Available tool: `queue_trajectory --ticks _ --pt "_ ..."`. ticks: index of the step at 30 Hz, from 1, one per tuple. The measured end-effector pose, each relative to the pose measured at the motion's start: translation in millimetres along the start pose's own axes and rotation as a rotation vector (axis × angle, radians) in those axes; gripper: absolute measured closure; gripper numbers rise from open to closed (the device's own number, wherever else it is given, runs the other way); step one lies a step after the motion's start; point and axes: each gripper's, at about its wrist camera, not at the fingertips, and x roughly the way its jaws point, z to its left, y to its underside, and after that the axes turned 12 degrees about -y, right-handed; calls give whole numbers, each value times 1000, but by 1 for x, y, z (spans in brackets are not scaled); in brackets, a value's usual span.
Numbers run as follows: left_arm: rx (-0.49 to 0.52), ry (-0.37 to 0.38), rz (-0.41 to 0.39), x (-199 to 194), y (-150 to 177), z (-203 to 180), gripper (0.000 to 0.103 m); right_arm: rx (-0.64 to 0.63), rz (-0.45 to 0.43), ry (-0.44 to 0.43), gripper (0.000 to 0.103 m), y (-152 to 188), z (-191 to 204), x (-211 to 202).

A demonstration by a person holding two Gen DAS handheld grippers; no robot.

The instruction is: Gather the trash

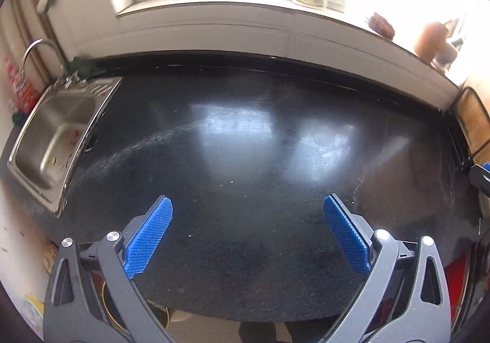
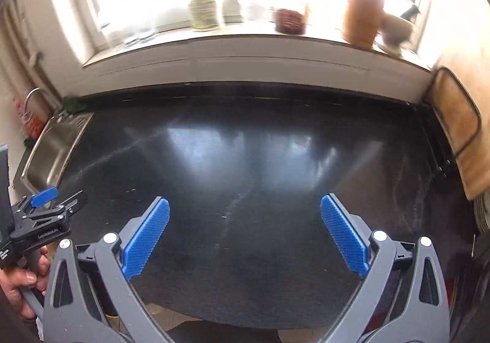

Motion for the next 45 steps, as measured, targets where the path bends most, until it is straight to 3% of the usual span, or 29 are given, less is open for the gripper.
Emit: queue_trajectory --ticks 7,13,45 --pt "68 10 7 1 -10 -33 7 53 5 23 7 2 -31 -1" --pt "74 16 6 3 -15 -38 7 53 11 9 7 -6 -33 5" --pt "62 7 12 5 -20 -35 7 42 37 -9 7 -13 -30 17"
